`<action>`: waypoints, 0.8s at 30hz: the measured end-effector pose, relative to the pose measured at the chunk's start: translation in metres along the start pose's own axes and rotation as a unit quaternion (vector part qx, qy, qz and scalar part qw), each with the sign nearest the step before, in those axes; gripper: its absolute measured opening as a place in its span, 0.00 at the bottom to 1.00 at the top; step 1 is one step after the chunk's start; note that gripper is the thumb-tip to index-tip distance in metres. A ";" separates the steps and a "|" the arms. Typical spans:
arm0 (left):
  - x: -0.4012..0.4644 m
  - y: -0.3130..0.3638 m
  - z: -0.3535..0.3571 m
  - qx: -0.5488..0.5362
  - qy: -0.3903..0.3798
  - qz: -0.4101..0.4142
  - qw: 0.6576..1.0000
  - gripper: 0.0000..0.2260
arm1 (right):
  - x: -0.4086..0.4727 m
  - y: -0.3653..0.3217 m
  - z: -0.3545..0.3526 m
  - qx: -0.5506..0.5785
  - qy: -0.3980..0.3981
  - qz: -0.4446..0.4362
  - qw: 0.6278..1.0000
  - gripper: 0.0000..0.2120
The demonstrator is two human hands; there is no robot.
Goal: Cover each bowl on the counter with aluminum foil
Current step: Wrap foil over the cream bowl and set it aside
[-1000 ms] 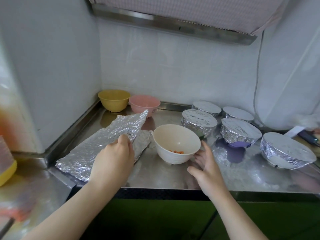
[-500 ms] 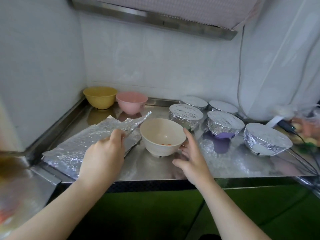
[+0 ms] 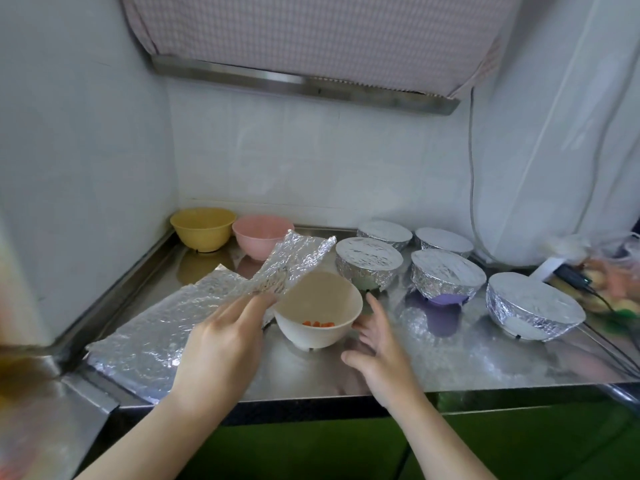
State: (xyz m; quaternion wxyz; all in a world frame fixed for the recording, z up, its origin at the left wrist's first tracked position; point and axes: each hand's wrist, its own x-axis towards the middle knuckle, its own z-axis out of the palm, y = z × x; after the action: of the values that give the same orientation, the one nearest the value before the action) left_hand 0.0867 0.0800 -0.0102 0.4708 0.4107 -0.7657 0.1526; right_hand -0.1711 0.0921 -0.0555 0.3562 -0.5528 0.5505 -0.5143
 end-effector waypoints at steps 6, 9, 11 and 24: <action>0.007 0.017 0.007 -0.033 -0.023 0.099 0.994 0.15 | 0.007 -0.008 -0.011 0.154 0.066 0.000 0.986 0.26; 0.011 0.023 0.010 -0.038 -0.058 0.143 0.987 0.17 | 0.013 -0.026 -0.017 0.248 0.127 0.003 0.960 0.25; 0.012 0.022 0.014 -0.033 -0.078 0.159 0.984 0.17 | 0.021 -0.045 -0.021 0.258 0.132 0.009 0.957 0.23; 0.037 0.007 -0.002 -0.129 -0.184 -0.091 0.970 0.19 | 0.055 -0.050 -0.035 -0.006 0.153 0.091 0.984 0.21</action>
State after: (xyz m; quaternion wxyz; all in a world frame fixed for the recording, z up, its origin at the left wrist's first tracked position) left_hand 0.0742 0.0677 0.0232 0.3827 0.4356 -0.8118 -0.0686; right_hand -0.1997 0.0511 0.0100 0.3094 -0.4171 0.6498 -0.5551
